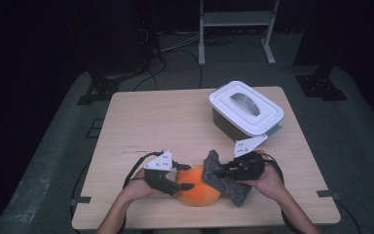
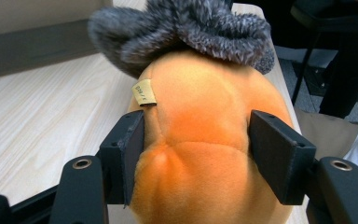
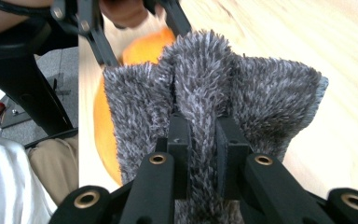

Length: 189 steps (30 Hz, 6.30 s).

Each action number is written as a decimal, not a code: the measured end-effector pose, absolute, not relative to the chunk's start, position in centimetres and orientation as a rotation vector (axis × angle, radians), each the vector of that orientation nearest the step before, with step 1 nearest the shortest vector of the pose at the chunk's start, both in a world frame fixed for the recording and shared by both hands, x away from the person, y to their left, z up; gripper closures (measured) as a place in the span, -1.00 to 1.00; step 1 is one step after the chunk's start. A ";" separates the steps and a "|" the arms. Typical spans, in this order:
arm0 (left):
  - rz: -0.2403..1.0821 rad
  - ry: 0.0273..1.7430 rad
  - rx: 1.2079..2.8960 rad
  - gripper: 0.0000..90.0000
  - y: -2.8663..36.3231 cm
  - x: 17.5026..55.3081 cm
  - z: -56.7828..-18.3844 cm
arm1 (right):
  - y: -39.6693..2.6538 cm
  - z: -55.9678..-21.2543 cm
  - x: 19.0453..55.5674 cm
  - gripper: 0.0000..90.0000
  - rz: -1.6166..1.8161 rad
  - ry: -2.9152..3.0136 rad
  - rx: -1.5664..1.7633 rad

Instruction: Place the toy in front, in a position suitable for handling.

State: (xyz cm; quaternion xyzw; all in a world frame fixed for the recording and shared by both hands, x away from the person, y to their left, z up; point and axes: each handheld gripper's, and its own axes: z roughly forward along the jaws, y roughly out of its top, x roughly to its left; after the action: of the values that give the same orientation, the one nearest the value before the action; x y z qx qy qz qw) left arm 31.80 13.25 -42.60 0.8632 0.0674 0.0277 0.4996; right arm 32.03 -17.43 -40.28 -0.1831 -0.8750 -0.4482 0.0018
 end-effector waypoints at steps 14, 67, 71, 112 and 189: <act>0.068 0.208 2.076 -0.19 13.7 32.4 -42.9 | -19.7 -43.4 32.2 0.73 -1.225 -2.744 -0.692; 0.146 0.228 2.062 -0.08 12.0 32.3 -42.1 | -19.7 -40.6 31.8 0.74 -1.404 -2.837 -0.746; 0.140 0.257 2.039 -0.04 11.2 32.2 -41.7 | -19.4 -38.6 30.9 0.74 -1.499 -2.830 -0.691; 0.097 0.297 2.043 -0.07 10.8 32.7 -42.2 | -19.6 -38.4 31.2 0.73 -1.453 -2.868 -0.702; 0.088 0.185 2.098 -0.29 9.9 31.5 -41.7 | -16.9 -37.4 30.5 0.73 -1.399 -2.891 -0.487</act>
State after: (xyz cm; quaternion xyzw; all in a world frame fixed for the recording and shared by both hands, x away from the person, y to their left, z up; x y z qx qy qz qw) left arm 31.55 9.87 -41.68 0.8653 0.0763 0.0363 0.4941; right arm 30.50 -16.89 -37.38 -0.1497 -0.8888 -0.4299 -0.0534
